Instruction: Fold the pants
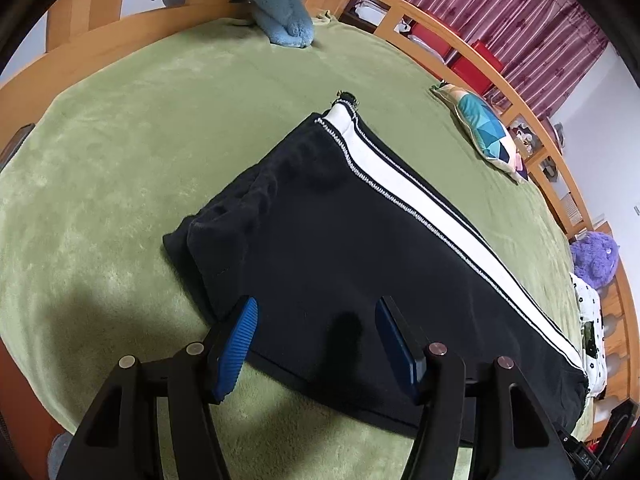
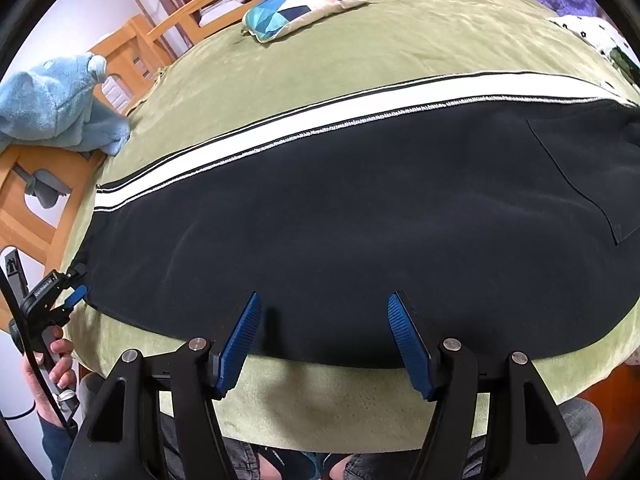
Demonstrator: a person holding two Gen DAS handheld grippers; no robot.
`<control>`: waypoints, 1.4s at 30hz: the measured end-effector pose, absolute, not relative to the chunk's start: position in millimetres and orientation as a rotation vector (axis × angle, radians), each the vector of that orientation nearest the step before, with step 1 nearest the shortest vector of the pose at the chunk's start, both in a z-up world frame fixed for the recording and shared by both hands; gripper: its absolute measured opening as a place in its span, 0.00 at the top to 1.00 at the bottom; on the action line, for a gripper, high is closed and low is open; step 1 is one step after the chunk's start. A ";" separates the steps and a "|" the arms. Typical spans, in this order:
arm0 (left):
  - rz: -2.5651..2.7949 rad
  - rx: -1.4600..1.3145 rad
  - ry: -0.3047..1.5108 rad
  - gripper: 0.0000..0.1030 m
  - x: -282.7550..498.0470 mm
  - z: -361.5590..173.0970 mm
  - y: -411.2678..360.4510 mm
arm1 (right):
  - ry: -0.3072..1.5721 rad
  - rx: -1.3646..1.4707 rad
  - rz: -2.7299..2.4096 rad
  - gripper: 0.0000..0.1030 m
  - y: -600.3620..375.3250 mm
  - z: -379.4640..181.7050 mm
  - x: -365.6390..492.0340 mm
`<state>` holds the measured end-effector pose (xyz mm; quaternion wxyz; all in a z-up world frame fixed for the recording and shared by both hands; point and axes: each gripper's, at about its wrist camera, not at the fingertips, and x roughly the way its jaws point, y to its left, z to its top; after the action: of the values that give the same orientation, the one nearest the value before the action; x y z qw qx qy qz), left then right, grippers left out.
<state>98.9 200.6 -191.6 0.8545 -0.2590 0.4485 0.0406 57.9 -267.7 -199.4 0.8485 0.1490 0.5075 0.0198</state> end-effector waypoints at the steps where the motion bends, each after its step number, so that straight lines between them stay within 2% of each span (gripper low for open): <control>1: 0.081 -0.548 0.944 0.43 97.0 -192.0 202.1 | 1.067 0.318 0.043 0.36 -269.5 -199.7 56.2; 7: 0.014 -0.576 0.882 0.43 81.0 -188.7 206.5 | 1.049 0.334 0.030 0.36 -285.8 -201.3 44.7; 12: 0.012 -0.611 0.898 0.43 87.5 -203.1 214.0 | 1.027 0.409 0.012 0.36 -306.1 -204.0 34.8; 15: 0.039 -0.650 0.866 0.47 83.6 -201.2 221.7 | 1.016 0.438 -0.014 0.36 -313.9 -202.5 30.4; 21: 0.099 -0.571 0.771 0.46 58.4 -183.6 229.6 | 1.007 0.422 -0.061 0.36 -316.9 -198.1 19.9; 22: 0.098 -0.565 0.774 0.44 59.6 -183.7 231.3 | 1.010 0.422 -0.065 0.36 -316.4 -198.7 20.1; 30: 0.193 -0.680 0.849 0.44 102.9 -219.9 260.3 | 1.025 0.405 -0.059 0.36 -307.5 -201.3 25.9; 31: 0.186 -0.680 0.850 0.47 106.6 -220.8 259.9 | 1.024 0.409 -0.064 0.36 -308.4 -201.3 26.0; 32: 0.182 -0.680 0.848 0.62 111.8 -219.2 260.0 | 1.022 0.415 -0.070 0.36 -309.5 -201.2 25.3; 34: 0.169 -0.728 0.843 0.79 117.5 -217.4 261.5 | 1.016 0.431 -0.082 0.36 -313.1 -200.9 24.0; 35: 0.157 -0.754 0.827 0.83 118.8 -211.6 260.0 | 1.011 0.437 -0.084 0.36 -315.1 -200.0 22.4; 39: 0.196 -0.412 0.702 0.84 115.4 -144.7 198.1 | 0.966 0.471 -0.088 0.36 -327.6 -192.4 10.8; 42: 0.033 -0.350 0.670 0.84 115.5 -97.5 136.9 | 0.930 0.448 -0.106 0.36 -339.8 -183.4 4.9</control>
<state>115.5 136.9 -97.5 0.9293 -0.1707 0.3272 0.0161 4.9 -339.8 -183.4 0.8684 0.2143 0.4443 -0.0508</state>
